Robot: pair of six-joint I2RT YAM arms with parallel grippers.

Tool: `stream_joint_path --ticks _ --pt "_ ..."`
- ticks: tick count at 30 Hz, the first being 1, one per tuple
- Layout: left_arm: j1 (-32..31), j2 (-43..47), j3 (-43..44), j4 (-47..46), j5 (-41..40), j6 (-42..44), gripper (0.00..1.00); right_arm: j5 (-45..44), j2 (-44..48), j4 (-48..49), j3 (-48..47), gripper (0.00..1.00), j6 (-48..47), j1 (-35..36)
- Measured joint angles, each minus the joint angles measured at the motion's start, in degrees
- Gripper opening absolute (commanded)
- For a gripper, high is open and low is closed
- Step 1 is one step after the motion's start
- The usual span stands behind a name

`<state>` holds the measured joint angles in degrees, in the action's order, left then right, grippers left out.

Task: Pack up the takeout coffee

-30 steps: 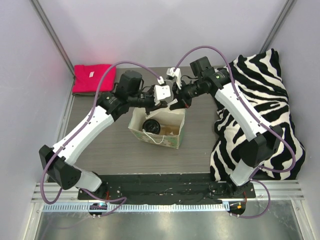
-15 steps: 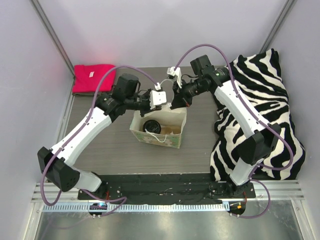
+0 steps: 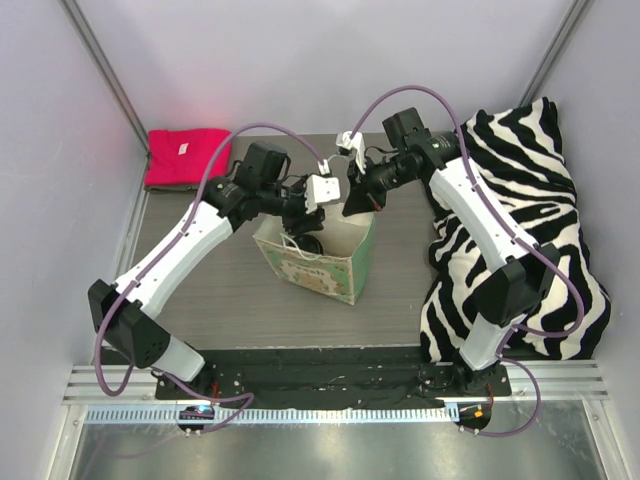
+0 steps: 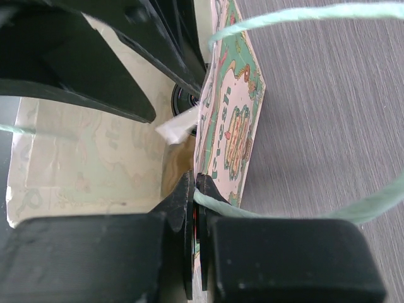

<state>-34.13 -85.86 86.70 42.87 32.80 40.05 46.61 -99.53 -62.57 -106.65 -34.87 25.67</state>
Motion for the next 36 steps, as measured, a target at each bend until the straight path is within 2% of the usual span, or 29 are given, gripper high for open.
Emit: stream_joint_path --ticks 5,11,16,19,23,29,36 --pt "0.0 -0.3 5.5 0.7 0.3 -2.9 0.52 0.0 -0.6 -0.1 -0.3 0.01 -0.2 0.0" --pt "0.1 -0.3 10.5 0.5 0.7 -6.4 0.48 0.0 -1.8 -0.1 -1.2 0.02 -0.7 0.0" --pt "2.3 -1.3 14.4 0.8 1.0 -13.6 0.56 -0.6 -2.8 -0.1 -2.3 0.03 -1.1 0.0" --pt "5.7 -3.5 19.8 0.6 1.6 -20.3 0.62 -1.6 -3.4 0.1 -3.3 0.03 -1.3 -0.1" --pt "11.5 -6.0 25.0 -0.3 2.1 -29.6 0.66 -3.1 -4.5 0.9 -5.0 0.03 -1.4 -0.4" --pt "19.2 -6.9 25.4 -0.7 1.9 -40.1 0.68 -5.7 -6.9 3.5 -7.0 0.01 -0.2 -0.8" --pt "22.9 -6.4 19.2 -0.7 -1.1 -44.0 0.67 -10.1 -10.5 10.0 -9.4 0.01 10.7 -3.1"
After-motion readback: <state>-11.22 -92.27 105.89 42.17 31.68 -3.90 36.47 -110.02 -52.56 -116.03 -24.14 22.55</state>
